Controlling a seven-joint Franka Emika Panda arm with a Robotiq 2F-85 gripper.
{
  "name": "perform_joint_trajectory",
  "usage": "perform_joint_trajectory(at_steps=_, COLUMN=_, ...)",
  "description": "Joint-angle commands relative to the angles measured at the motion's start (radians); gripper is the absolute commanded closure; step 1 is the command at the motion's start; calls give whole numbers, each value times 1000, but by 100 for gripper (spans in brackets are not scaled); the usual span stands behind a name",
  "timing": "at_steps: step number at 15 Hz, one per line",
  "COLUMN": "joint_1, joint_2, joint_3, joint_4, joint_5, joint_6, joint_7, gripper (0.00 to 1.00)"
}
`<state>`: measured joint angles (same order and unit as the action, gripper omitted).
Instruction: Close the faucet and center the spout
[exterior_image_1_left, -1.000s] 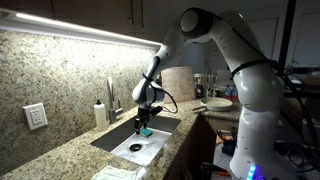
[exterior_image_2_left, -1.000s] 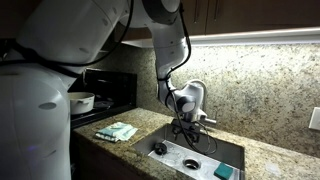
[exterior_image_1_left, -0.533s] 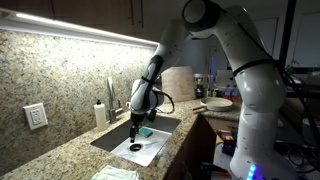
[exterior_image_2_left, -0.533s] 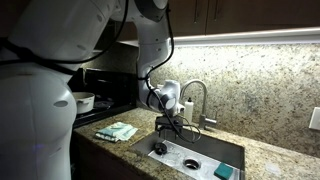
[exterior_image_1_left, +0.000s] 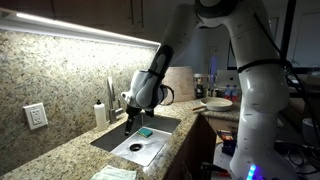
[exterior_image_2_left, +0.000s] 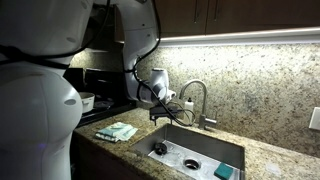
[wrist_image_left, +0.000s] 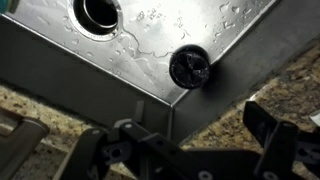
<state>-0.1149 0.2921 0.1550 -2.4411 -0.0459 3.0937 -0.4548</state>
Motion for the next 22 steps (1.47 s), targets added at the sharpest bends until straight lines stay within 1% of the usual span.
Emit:
perform_joint_trajectory(at_steps=1, joint_1=7, joint_2=-109, joint_3=-1, joint_4=-103, joint_5=18, joint_6=94, joint_7=33, gripper=0)
perform_joint_trajectory(at_steps=3, joint_1=5, joint_2=-150, joint_3=-8, joint_4=-140, joint_5=26, joint_6=146, joint_7=48, gripper=0)
perform_joint_trajectory(at_steps=7, joint_1=19, joint_2=-232, joint_3=-36, joint_4=-203, joint_5=27, joint_6=207, joint_7=77, gripper=0)
perform_joint_trajectory(at_steps=8, joint_1=43, joint_2=-243, joint_3=-75, joint_4=-204, joint_5=-38, joint_6=218, joint_7=135, gripper=0)
perform_joint_trajectory(at_steps=11, joint_1=58, joint_2=-273, joint_3=-107, joint_4=-214, joint_5=-54, joint_6=253, joint_7=160, gripper=0)
perform_joint_trajectory(at_steps=12, joint_1=60, joint_2=-271, joint_3=-96, joint_4=-210, joint_5=9, joint_6=274, joint_7=110, gripper=0)
perform_joint_trajectory(at_steps=14, joint_1=65, joint_2=-273, joint_3=-97, joint_4=-201, joint_5=24, joint_6=305, joint_7=103, gripper=0)
perform_joint_trajectory(at_steps=17, joint_1=70, joint_2=-252, joint_3=-89, joint_4=-183, joint_5=44, joint_6=383, joint_7=99, gripper=0)
perform_joint_trajectory(at_steps=18, joint_1=72, joint_2=-241, joint_3=-88, joint_4=-176, joint_5=56, joint_6=428, joint_7=97, gripper=0)
perform_joint_trajectory(at_steps=19, joint_1=74, joint_2=-283, joint_3=-82, joint_4=-147, joint_5=54, joint_6=366, joint_7=111, gripper=0)
perform_joint_trajectory(at_steps=22, joint_1=83, joint_2=-282, joint_3=-88, joint_4=-86, joint_5=109, joint_6=372, joint_7=94, gripper=0)
